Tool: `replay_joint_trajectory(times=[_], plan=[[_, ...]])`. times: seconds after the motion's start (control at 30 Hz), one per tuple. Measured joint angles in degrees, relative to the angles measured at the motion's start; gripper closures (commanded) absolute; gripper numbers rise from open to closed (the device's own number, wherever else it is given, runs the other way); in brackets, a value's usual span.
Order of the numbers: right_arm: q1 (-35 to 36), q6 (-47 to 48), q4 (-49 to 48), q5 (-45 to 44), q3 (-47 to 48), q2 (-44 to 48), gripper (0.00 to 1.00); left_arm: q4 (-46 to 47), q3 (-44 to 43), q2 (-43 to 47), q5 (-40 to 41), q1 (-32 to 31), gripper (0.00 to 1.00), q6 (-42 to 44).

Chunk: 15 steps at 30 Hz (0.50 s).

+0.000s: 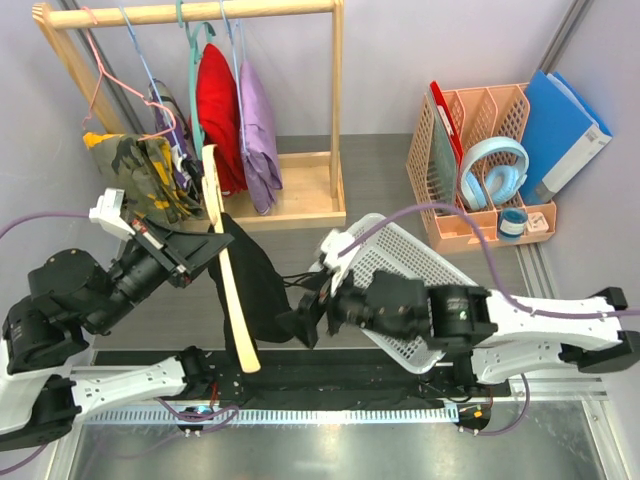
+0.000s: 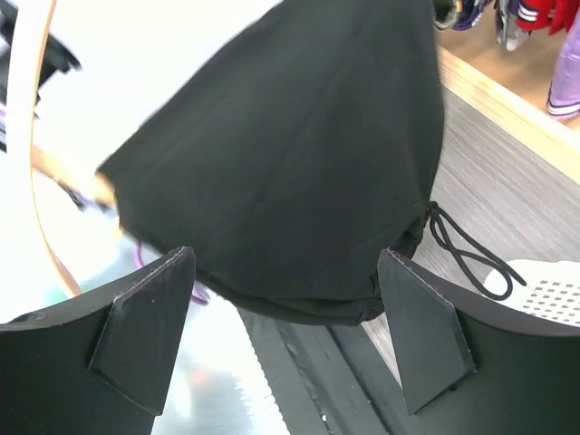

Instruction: Remove the trousers from the hanger

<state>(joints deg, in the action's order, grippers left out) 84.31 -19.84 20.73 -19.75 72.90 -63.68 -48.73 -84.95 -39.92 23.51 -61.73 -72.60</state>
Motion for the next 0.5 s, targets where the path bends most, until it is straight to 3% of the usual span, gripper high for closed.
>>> replay_joint_trajectory(times=[0.23, 0.5], plan=[[13.9, 6.2, -3.2, -15.8, 0.0, -5.6, 0.12, -3.8, -0.1, 5.2, 0.8, 0.0, 1.0, -1.8], [23.8, 16.2, -10.6, -25.2, -0.5, -6.3, 0.13, -6.9, -1.1, 7.3, 3.2, 0.0, 1.0, -2.1]])
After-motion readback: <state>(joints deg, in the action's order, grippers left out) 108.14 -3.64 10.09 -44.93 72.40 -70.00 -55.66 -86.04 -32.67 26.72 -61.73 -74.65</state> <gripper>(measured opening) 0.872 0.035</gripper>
